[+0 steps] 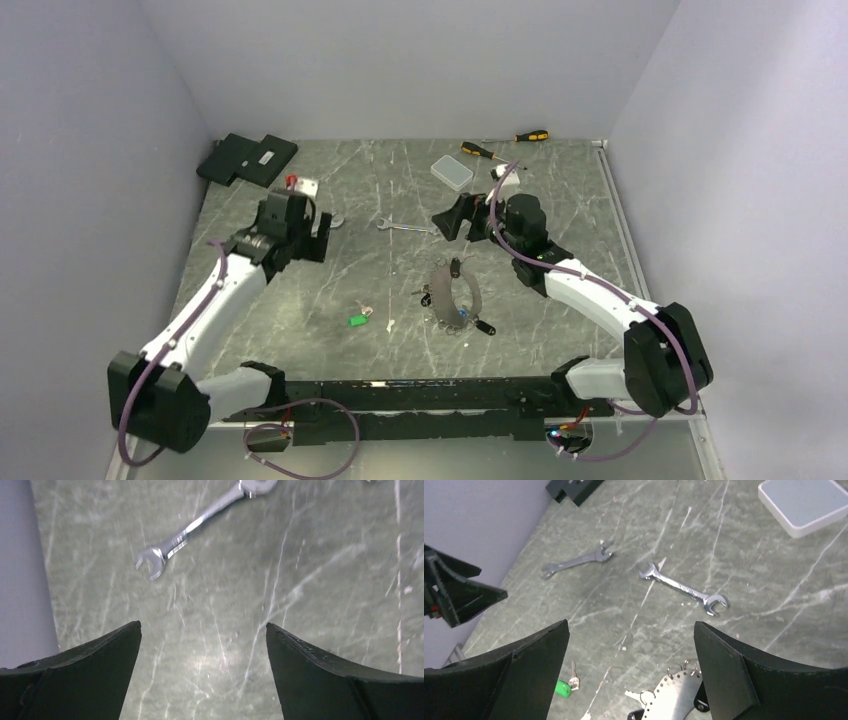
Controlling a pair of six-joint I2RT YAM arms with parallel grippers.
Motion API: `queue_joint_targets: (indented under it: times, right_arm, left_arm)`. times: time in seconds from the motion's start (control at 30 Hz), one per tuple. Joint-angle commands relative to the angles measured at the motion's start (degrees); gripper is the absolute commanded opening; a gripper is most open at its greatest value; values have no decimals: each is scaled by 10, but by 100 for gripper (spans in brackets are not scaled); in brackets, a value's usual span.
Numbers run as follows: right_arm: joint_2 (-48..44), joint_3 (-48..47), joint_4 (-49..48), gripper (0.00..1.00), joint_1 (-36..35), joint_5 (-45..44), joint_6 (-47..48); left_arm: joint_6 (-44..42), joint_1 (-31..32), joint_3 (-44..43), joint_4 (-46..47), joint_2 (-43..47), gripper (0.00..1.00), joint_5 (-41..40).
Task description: Put the keys on the keyring
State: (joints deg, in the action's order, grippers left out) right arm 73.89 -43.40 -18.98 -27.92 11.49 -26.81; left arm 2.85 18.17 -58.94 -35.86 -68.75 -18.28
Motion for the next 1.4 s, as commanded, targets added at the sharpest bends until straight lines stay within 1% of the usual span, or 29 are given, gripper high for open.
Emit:
queue_joint_targets:
  times: [0.0,0.07,0.13,0.23,0.3,0.37,0.43,0.63,0.83,1.0,1.2,1.37]
  right_arm:
    - [-16,8,23,100,-3,-18,2]
    - [-14,-9,91,100,-5,-27,24]
    - [-7,-28,146,100,-6,-17,48]
    - [-10,-33,184,100,-7,-15,64]
    - [-13,-37,206,100,-11,-21,67]
    - [-15,-38,211,100,-24,-24,79]
    - [-12,-34,207,100,-45,-30,93]
    - [32,-60,226,100,-108,-65,103]
    - [66,-80,254,99,-161,-55,125]
    - [79,-79,287,90,-180,-44,127]
    - [94,-90,314,82,-198,-87,118]
    - [126,-105,322,73,-200,-97,120]
  left_arm:
    - [29,-2,81,62,99,100,36]
    - [22,-2,106,91,126,99,67]
    - [21,-1,101,90,129,96,89]
    - [28,-1,83,72,114,94,119]
    - [31,-1,76,63,106,94,122]
    - [34,-1,72,59,105,92,109]
    - [33,-1,72,60,108,89,105]
    - [31,8,72,60,111,83,106]
    - [29,9,70,54,114,79,97]
    - [27,9,72,58,116,75,98]
    - [27,9,66,52,109,74,97]
    - [26,9,69,54,111,72,96]
